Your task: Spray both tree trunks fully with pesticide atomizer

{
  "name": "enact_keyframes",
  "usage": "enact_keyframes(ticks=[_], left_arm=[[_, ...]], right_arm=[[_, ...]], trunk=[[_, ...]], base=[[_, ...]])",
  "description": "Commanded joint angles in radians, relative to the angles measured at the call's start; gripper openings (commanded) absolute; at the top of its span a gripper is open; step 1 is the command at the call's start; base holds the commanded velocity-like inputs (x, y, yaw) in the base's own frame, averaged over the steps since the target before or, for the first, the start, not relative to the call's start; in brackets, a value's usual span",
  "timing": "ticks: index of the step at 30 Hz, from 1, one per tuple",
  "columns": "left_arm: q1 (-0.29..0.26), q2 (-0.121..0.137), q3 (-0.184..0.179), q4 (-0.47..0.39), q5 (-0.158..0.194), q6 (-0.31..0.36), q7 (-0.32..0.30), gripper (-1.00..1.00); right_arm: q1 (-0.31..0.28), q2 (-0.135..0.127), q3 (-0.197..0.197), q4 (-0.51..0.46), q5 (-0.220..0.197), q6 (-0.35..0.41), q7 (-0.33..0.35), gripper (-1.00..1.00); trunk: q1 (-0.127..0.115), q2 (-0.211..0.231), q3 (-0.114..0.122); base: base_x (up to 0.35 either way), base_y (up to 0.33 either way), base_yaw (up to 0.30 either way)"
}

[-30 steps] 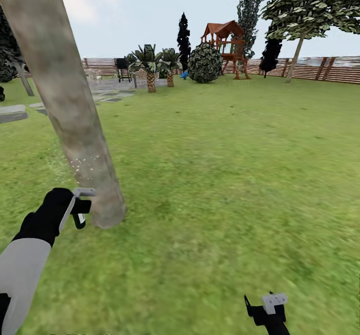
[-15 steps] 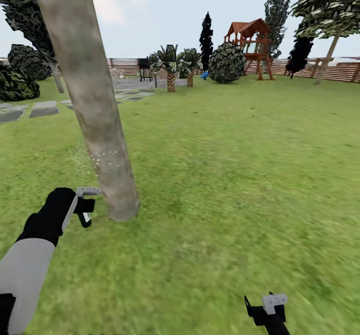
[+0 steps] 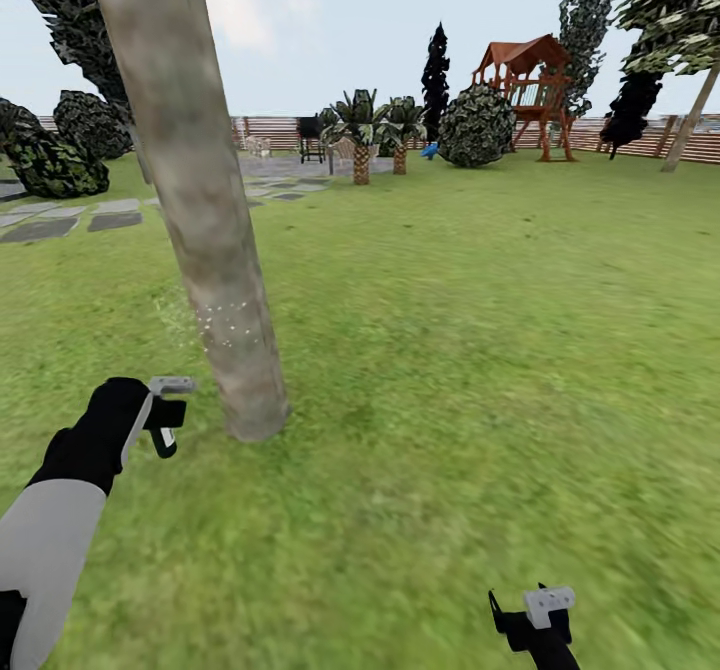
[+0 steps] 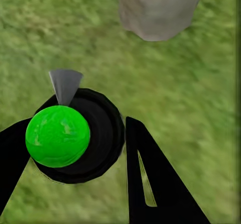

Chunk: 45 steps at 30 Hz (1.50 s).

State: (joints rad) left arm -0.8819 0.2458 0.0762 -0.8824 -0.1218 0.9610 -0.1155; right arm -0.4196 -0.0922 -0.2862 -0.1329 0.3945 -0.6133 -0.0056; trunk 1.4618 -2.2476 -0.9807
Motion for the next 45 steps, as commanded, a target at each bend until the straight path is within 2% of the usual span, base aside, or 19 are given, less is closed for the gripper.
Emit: enact_keyframes(ticks=[1, 19, 29, 30, 32, 34, 36, 40, 45], left_arm=[[0.0, 0.0, 0.001, -0.001, -0.012, 0.004, -0.01, -1.0], [0.0, -0.002, 0.004, -0.001, -0.012, 0.004, -0.01, -1.0], [-0.003, -0.003, 0.005, -0.001, -0.009, 0.005, -0.01, -1.0], [-0.01, -0.013, 0.004, -0.002, -0.007, 0.006, -0.01, -1.0], [-0.015, -0.055, 0.003, -0.003, -0.01, 0.009, -0.008, -1.0], [-0.017, -0.064, 0.003, -0.002, -0.012, 0.011, -0.007, -1.0], [-0.017, -0.053, 0.009, -0.001, -0.013, 0.01, -0.007, -1.0], [-0.012, -0.006, 0.012, -0.001, -0.01, 0.008, -0.007, -1.0], [-0.007, -0.012, 0.004, -0.002, -0.01, 0.006, -0.006, -1.0]], right_arm=[[-0.001, 0.0, -0.008, 0.001, 0.01, -0.003, -0.001, 1.0], [-0.001, 0.0, -0.008, 0.002, 0.01, -0.003, -0.001, 1.0], [-0.001, 0.0, -0.008, 0.002, 0.01, -0.003, -0.001, 1.0], [-0.001, 0.0, -0.008, 0.002, 0.01, -0.003, -0.001, 1.0], [-0.001, 0.0, -0.008, 0.002, 0.01, -0.003, -0.001, 1.0], [-0.001, 0.0, -0.008, 0.002, 0.01, -0.003, -0.001, 1.0], [-0.001, 0.0, -0.008, 0.003, 0.01, -0.003, -0.001, 1.0], [-0.001, 0.0, -0.008, 0.002, 0.01, -0.003, -0.001, 1.0], [-0.001, 0.0, -0.008, 0.001, 0.01, -0.003, -0.001, 1.0]], trunk=[[0.0, 0.0, -0.001], [0.0, 0.0, -0.001], [0.0, 0.0, -0.001], [0.0, 0.0, -0.001], [0.0, 0.0, -0.001], [0.0, 0.0, -0.001], [0.0, 0.0, -0.001], [0.0, 0.0, -0.001], [0.0, 0.0, -0.001]], base=[[0.182, -0.211, 0.001], [0.252, -0.163, 0.001], [-0.043, -0.155, 0.236], [-0.003, -0.003, 0.275], [-0.001, -0.001, 0.276], [0.0, 0.0, 0.276], [0.0, 0.0, 0.276], [0.012, -0.004, 0.275], [0.236, -0.102, 0.085]])
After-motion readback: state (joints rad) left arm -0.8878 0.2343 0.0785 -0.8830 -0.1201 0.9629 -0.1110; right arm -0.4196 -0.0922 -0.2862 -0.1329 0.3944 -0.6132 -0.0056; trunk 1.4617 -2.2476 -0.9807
